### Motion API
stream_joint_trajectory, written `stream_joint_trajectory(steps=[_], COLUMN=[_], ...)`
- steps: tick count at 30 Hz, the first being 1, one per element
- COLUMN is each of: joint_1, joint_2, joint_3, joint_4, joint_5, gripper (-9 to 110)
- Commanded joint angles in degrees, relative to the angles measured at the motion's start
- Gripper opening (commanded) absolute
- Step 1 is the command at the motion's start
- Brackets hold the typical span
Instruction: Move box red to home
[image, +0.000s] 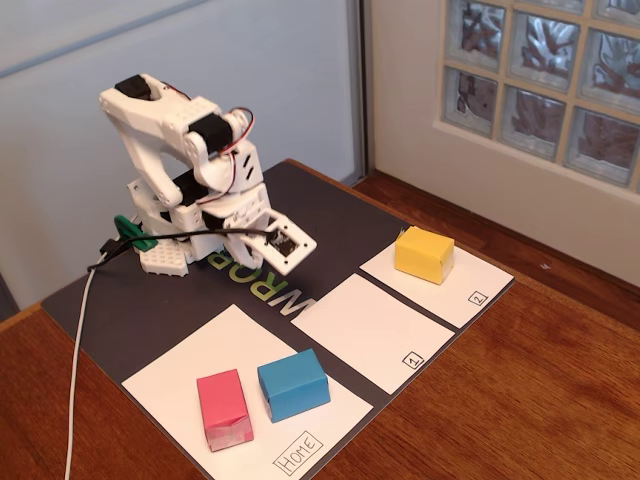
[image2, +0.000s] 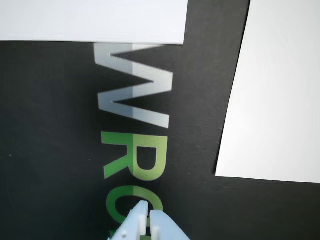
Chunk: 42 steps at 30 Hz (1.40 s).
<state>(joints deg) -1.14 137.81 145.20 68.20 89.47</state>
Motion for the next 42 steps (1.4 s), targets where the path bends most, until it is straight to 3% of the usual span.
stream_joint_trajectory(steps=[1, 8, 16, 22, 42], joint_1=[-0.3, -0.2, 0.9, 2.8, 3.4], joint_2=[3.9, 20.0, 26.9, 47.8, 53.5], joint_3=[2.9, 14.2, 20.9, 28.8, 28.9], joint_4=[-1.5, -1.4, -0.8, 11.4, 15.4], joint_5=[1.2, 3.7, 4.0, 1.6, -2.3], gripper=[0, 0, 0, 0, 0])
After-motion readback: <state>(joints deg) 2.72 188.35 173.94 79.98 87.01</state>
